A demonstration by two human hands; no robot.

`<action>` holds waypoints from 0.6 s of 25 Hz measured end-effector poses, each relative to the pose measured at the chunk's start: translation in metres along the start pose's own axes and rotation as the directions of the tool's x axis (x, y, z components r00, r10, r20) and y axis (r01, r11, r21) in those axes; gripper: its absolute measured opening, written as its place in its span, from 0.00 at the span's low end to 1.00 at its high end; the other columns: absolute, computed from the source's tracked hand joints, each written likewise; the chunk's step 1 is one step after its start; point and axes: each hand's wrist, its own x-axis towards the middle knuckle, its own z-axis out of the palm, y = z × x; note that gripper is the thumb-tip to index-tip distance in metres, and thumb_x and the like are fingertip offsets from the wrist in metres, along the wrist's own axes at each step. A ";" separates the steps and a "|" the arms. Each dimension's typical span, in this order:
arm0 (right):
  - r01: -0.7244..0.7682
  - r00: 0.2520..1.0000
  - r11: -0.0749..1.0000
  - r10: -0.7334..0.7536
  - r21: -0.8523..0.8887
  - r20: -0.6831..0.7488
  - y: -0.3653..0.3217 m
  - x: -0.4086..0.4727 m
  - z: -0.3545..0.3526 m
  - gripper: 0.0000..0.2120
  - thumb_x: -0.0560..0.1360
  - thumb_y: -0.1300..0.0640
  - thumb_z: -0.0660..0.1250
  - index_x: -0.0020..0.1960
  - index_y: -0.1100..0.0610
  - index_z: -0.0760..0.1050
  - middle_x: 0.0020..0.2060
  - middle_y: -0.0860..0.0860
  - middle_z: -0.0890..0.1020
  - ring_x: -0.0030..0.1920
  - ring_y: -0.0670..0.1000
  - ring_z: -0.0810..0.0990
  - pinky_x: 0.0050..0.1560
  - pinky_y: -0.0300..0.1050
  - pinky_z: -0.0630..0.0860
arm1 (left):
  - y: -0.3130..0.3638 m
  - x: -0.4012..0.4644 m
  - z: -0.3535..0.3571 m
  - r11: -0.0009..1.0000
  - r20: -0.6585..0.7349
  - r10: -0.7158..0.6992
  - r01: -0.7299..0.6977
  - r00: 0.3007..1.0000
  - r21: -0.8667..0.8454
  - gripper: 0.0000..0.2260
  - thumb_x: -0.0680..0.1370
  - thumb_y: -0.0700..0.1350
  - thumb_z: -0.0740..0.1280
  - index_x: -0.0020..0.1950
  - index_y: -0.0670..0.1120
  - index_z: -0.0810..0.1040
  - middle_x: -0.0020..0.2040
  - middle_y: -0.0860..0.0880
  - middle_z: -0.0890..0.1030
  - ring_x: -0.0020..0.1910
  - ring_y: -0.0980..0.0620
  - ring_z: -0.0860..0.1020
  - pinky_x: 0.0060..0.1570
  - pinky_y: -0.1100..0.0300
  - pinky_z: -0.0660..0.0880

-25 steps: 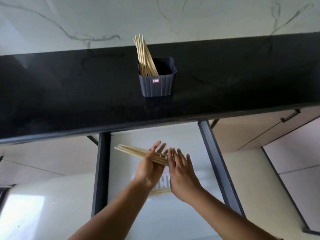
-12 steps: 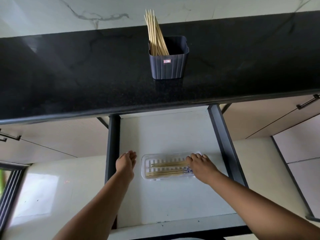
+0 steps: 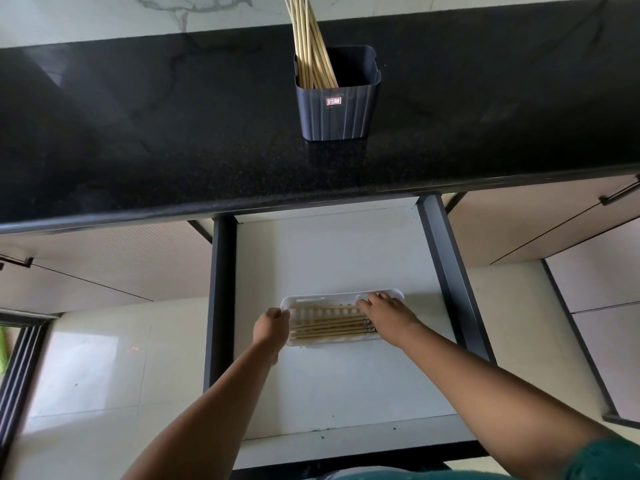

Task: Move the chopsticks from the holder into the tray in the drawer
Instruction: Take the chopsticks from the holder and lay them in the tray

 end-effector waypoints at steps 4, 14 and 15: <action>0.017 0.998 0.992 -0.011 0.124 -0.055 0.003 -0.006 0.005 0.24 0.75 0.68 0.59 0.70 0.57 0.67 0.64 0.54 0.72 0.64 0.55 0.72 0.62 0.47 0.69 | -0.006 -0.007 -0.005 0.832 -0.064 0.447 -0.389 0.892 0.396 0.15 0.78 0.45 0.63 0.64 0.42 0.74 0.63 0.42 0.75 0.59 0.43 0.75 0.58 0.51 0.73; -0.016 0.999 0.931 -0.001 0.365 0.046 -0.004 -0.007 0.009 0.28 0.75 0.71 0.52 0.73 0.56 0.64 0.71 0.52 0.66 0.71 0.55 0.64 0.67 0.49 0.68 | -0.004 -0.010 0.032 0.455 0.470 0.416 -0.626 0.778 0.633 0.25 0.82 0.54 0.53 0.78 0.46 0.56 0.79 0.47 0.57 0.78 0.45 0.56 0.75 0.53 0.54; -0.032 0.998 0.925 0.012 0.378 0.055 -0.003 -0.008 0.010 0.28 0.75 0.71 0.52 0.74 0.56 0.63 0.72 0.52 0.66 0.71 0.55 0.64 0.68 0.48 0.67 | -0.006 -0.010 0.032 0.459 0.448 0.431 -0.618 0.783 0.638 0.24 0.82 0.53 0.54 0.77 0.46 0.59 0.78 0.46 0.60 0.77 0.44 0.57 0.75 0.53 0.55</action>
